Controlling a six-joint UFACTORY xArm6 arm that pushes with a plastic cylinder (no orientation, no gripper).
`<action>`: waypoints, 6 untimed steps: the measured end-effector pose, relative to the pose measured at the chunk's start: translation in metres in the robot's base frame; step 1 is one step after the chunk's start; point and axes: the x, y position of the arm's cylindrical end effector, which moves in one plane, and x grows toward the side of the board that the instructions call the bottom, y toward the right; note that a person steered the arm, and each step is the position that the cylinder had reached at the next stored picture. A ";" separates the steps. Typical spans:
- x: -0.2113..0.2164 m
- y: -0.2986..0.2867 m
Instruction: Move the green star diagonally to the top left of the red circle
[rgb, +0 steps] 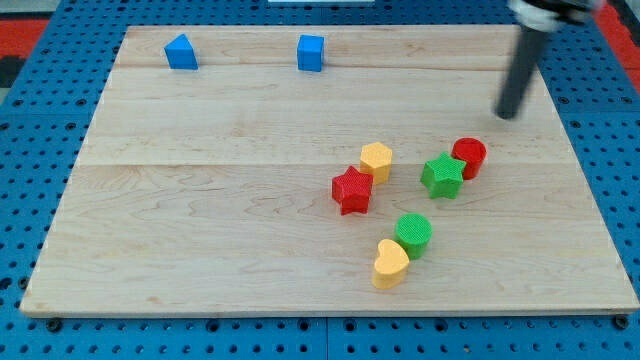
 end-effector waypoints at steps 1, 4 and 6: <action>0.090 0.040; 0.073 -0.158; 0.080 -0.157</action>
